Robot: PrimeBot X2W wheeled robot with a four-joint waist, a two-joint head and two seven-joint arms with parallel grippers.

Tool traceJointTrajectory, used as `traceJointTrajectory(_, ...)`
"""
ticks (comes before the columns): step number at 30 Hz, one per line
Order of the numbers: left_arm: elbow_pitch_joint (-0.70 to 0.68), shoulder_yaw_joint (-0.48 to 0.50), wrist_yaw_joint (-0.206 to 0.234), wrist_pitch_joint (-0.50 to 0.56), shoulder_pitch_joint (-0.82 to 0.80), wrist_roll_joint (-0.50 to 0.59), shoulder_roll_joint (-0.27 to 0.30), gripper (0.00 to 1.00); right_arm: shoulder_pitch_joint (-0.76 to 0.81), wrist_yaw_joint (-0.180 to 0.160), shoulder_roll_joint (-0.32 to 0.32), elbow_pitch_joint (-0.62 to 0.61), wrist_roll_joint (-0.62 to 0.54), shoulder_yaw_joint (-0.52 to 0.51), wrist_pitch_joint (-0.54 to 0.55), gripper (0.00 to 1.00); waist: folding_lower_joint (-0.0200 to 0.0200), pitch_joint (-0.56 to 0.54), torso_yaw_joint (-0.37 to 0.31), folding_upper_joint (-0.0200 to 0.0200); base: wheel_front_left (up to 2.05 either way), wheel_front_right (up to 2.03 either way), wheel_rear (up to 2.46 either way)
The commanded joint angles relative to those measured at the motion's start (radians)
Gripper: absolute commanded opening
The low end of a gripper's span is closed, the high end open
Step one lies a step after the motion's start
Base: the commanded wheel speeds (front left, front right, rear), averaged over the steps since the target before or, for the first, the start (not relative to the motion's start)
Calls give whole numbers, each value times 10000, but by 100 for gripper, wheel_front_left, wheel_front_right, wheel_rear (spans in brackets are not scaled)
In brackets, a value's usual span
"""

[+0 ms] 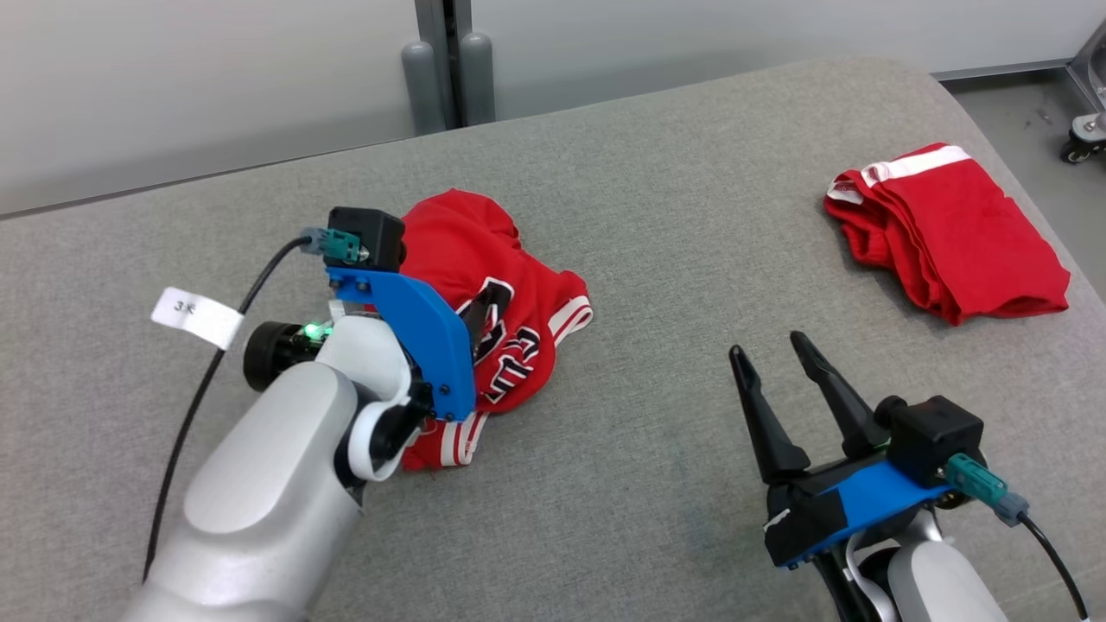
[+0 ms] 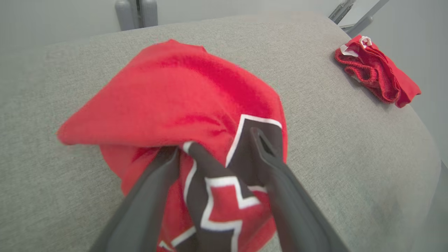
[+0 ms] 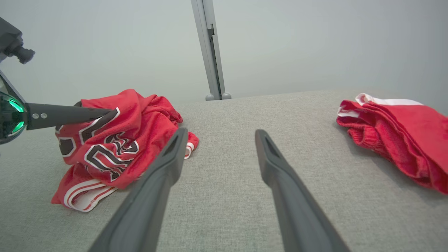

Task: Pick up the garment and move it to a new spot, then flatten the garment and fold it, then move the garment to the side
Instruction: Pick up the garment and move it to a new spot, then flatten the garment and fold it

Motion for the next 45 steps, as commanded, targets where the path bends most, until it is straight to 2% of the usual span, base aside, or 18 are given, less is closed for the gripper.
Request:
traceJointTrajectory(1,196,-20,-106,-356,57,103,-108,100,-71,1,9,36,-69,-120,-68,100,-1,-29,76,0,0,0,0)
traceJointTrajectory(7,-16,539,-192,-1714,971,-388,-318,100,158,1,-48,100,-396,-230,164,100,-1,-400,538,0,0,0,0)
traceJointTrajectory(14,-1329,1515,37,-3629,2872,-640,326,100,437,1,-198,-88,-509,-369,560,100,-1,-959,1297,0,0,0,0)
traceJointTrajectory(17,-1991,2010,-74,-4788,3752,-655,644,100,571,1,-207,-178,-540,-466,683,100,-1,-1134,1566,0,0,0,0)
traceJointTrajectory(20,-2447,2413,5,-5877,4489,-381,984,100,760,1,-193,-226,-536,-613,791,100,-1,-1263,1842,0,0,0,0)
traceJointTrajectory(21,-2447,2413,5,-5877,4489,-381,984,100,760,1,-193,-226,-536,-613,791,100,-1,-1263,1842,0,0,0,0)
traceJointTrajectory(25,-2565,2569,208,-7002,5173,360,1415,100,954,1,-167,-165,-561,-735,895,100,-1,-1378,2128,0,0,0,0)
traceJointTrajectory(27,-2506,2673,400,-7299,5465,740,1546,100,1051,1,-152,-71,-543,-822,898,100,-1,-1447,2213,0,0,0,0)
traceJointTrajectory(29,-2595,2873,587,-7513,5853,1070,1406,100,1166,1,-110,98,-479,-1053,830,100,-1,-1501,2314,0,0,0,0)
traceJointTrajectory(35,-2557,2965,467,-7590,6290,1416,1317,100,1327,1,-48,315,-484,-1342,699,100,-1,-1495,2325,0,0,0,0)
traceJointTrajectory(45,-2715,3142,490,-7594,6148,1622,1335,100,1265,1,2,284,-503,-1469,602,100,-1,-1404,2202,0,0,0,0)
